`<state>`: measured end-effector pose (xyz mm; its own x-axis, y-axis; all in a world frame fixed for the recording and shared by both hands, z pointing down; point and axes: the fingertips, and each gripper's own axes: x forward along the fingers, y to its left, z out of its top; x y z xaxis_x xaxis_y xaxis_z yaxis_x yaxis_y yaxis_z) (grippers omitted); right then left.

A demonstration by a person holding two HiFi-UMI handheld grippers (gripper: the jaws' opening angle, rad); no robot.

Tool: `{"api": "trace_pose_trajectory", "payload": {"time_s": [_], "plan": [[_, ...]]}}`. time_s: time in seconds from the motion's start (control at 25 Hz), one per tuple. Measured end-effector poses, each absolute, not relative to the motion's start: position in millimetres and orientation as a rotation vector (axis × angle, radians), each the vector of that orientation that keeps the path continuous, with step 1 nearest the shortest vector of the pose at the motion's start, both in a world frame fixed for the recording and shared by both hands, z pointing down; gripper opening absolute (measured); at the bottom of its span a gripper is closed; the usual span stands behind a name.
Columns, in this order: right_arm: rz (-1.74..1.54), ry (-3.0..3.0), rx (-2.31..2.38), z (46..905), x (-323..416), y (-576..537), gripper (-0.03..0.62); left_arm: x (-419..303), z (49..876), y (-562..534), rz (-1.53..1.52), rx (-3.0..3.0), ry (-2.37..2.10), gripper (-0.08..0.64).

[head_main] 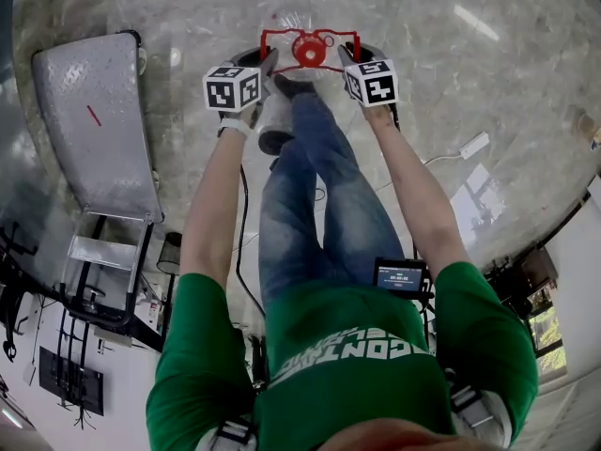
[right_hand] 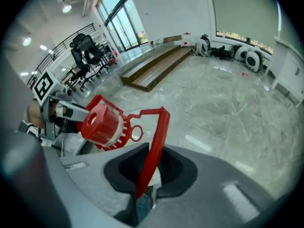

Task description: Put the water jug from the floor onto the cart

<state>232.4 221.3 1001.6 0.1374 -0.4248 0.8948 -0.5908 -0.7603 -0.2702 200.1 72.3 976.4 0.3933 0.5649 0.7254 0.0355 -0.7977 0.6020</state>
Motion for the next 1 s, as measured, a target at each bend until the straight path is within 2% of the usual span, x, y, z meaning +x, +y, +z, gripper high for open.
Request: {"api": "trace_pose_trajectory", "payload": {"time_s": [0.16, 0.56, 1.0], "plan": [[1.729, -1.008, 2.329, 993.8, 236.9, 217.0, 0.009, 196.5, 971.1, 74.4, 1.381, 2.104, 0.464, 0.070], [1.630, -1.172, 2.296, 940.0, 233.8, 206.9, 0.003, 178.7, 916.0, 76.2, 1.248, 2.109, 0.416, 0.069], [1.440, -1.450, 2.198, 759.8, 223.8, 155.2, 0.005, 147.7, 744.0, 42.2, 0.988, 2.181, 0.302, 0.071]]}}
